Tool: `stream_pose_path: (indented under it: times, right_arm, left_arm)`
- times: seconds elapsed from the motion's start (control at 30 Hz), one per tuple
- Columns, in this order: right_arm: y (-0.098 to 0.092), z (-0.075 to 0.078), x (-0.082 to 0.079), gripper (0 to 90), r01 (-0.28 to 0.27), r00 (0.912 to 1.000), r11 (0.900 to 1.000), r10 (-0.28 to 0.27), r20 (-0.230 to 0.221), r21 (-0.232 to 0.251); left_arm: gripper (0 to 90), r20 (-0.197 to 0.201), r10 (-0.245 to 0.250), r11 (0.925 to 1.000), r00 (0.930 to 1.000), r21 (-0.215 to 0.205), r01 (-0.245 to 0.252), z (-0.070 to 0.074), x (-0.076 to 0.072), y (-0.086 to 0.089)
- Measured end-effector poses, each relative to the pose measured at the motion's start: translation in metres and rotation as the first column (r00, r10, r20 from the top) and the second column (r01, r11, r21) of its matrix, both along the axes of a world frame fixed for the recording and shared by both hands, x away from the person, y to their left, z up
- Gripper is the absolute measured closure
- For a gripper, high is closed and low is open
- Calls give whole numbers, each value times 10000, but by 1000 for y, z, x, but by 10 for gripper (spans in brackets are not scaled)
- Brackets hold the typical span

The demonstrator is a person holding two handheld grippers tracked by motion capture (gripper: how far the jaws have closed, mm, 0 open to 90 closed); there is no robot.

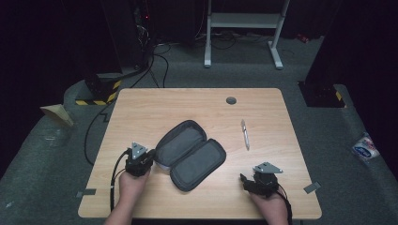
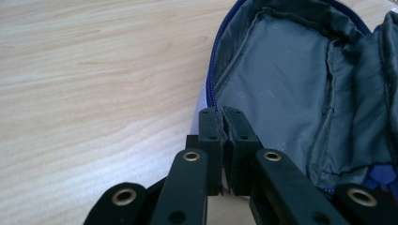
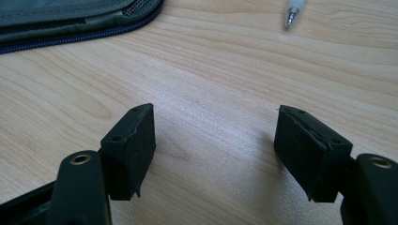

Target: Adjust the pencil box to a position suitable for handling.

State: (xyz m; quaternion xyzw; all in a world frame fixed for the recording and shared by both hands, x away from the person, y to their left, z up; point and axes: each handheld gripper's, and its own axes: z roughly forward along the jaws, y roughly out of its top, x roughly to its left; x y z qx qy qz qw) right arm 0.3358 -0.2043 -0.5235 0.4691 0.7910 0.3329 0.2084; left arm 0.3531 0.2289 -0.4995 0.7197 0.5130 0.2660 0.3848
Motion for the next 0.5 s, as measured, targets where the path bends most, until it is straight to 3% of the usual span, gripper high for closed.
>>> stream_pose_path:
  times: [0.2,0.4,0.43,0.5]
  right_arm:
    - [0,0,0,294,5,10000,10000,-5,5,-4]
    - [0,0,0,313,-46,10000,10000,46,16,-42]
    - [1,1,-2,343,8,9999,9998,-4,153,-223]
    - [3,3,-7,354,137,9956,9982,-82,936,-579]
  left_arm:
    - [850,29,-218,9997,9998,134,218,0,-12,1]
    - [838,-15,-433,9983,9991,-388,432,-1,-25,-1]
    - [829,-15,-433,9983,9991,-388,432,-1,-25,-1]
    - [814,123,-636,9978,9979,-160,638,-1,-30,-3]
